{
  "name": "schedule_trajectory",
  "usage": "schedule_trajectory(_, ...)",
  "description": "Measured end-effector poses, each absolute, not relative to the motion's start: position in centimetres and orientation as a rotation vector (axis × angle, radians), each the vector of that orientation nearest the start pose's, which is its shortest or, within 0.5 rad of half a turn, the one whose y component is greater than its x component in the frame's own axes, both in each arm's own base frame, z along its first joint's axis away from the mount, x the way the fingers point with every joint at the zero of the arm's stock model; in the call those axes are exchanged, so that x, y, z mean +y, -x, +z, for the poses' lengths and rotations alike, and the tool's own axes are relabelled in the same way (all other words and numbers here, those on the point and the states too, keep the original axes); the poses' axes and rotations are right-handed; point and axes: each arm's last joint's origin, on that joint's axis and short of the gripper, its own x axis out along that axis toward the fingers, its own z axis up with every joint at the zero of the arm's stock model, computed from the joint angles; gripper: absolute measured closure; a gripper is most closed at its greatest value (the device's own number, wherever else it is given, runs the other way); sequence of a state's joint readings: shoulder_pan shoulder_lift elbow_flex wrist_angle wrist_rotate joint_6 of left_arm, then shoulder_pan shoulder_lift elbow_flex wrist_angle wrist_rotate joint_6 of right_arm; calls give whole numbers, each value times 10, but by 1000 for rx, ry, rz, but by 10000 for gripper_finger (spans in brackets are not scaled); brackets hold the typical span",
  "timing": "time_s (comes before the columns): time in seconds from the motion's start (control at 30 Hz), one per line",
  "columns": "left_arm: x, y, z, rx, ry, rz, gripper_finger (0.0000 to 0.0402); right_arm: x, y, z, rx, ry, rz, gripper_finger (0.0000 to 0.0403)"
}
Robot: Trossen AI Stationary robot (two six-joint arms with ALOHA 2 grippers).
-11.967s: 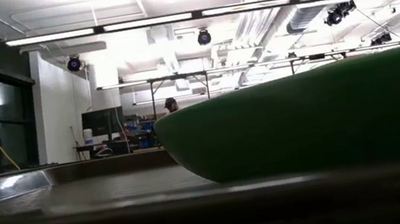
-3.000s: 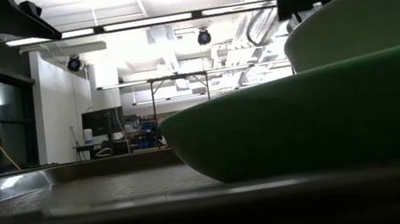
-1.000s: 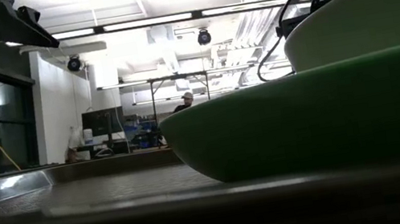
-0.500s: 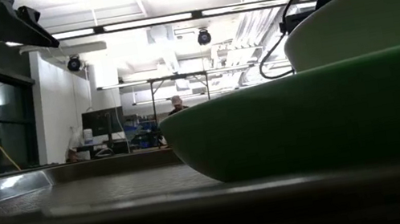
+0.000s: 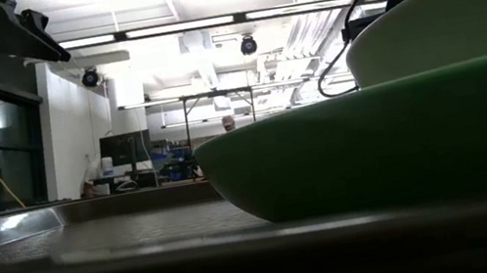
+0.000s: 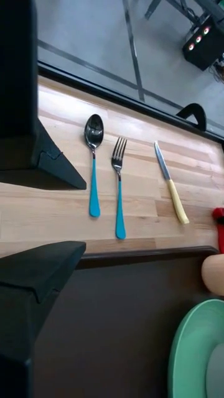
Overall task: Set up tray
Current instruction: Put the red napkin on the brown tray to the left of the green plate
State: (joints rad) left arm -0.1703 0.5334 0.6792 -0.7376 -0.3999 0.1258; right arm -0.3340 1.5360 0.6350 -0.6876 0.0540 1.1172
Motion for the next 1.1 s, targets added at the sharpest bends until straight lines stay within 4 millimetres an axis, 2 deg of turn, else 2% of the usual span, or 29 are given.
schedule_trajectory(0.07,-7,-105,280,583,-288,187,229,-69,-196,120,1258,-1073,-1160,402)
schedule_trajectory(0.17,-7,-105,280,582,-288,187,229,-70,-197,136,1230,-1074,-1119,402)
schedule_trajectory(0.33,-7,-105,280,582,-288,187,229,-69,-195,164,1087,-1087,-1058,403)
schedule_trajectory(0.83,-7,-105,280,580,-284,174,229,-62,-173,203,922,-954,-1010,402)
schedule_trajectory(1.1,-7,-105,280,581,-297,168,229,-68,-177,250,828,-758,-1012,402)
